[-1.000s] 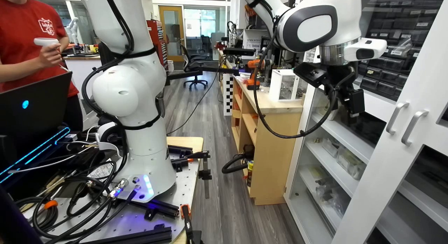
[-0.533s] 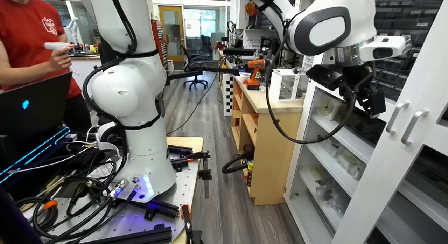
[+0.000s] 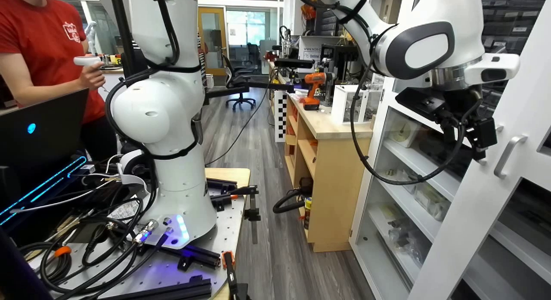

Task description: Open the right-sided glass door

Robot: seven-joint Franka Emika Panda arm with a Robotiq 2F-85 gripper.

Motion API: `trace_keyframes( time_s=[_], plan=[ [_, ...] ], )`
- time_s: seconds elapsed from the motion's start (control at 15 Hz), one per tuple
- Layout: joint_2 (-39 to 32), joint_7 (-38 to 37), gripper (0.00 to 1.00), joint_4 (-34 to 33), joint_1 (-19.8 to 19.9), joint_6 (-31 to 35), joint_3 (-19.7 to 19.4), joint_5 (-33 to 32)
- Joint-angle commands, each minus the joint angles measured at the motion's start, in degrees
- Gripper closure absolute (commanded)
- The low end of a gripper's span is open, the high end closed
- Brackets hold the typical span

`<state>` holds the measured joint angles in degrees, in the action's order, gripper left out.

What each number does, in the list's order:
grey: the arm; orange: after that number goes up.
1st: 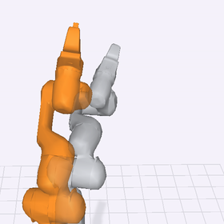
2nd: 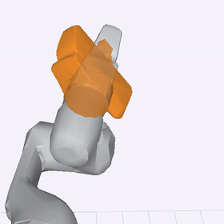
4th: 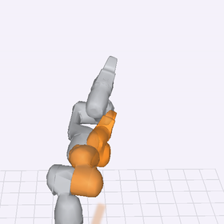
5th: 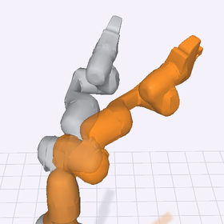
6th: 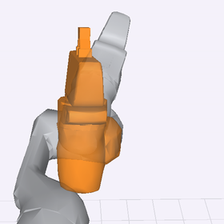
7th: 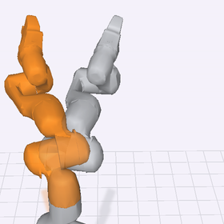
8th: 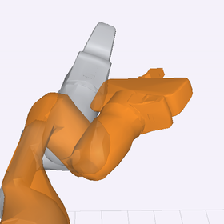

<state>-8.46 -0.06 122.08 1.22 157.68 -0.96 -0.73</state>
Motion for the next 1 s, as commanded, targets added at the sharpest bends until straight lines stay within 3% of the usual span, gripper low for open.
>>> trace_keyframes(
  time_s=[0.0,0.87,0.93],
  plan=[
    [-5.3,-0.9,0.0,-5.7,-0.4,1.6,-0.4,-0.9],
    [-14.6,0.9,0.0,-16.9,0.0,2.4,0.0,-0.2],
    [-14.8,1.2,0.23,-17.1,0.1,2.4,0.1,0.0]
  ],
)
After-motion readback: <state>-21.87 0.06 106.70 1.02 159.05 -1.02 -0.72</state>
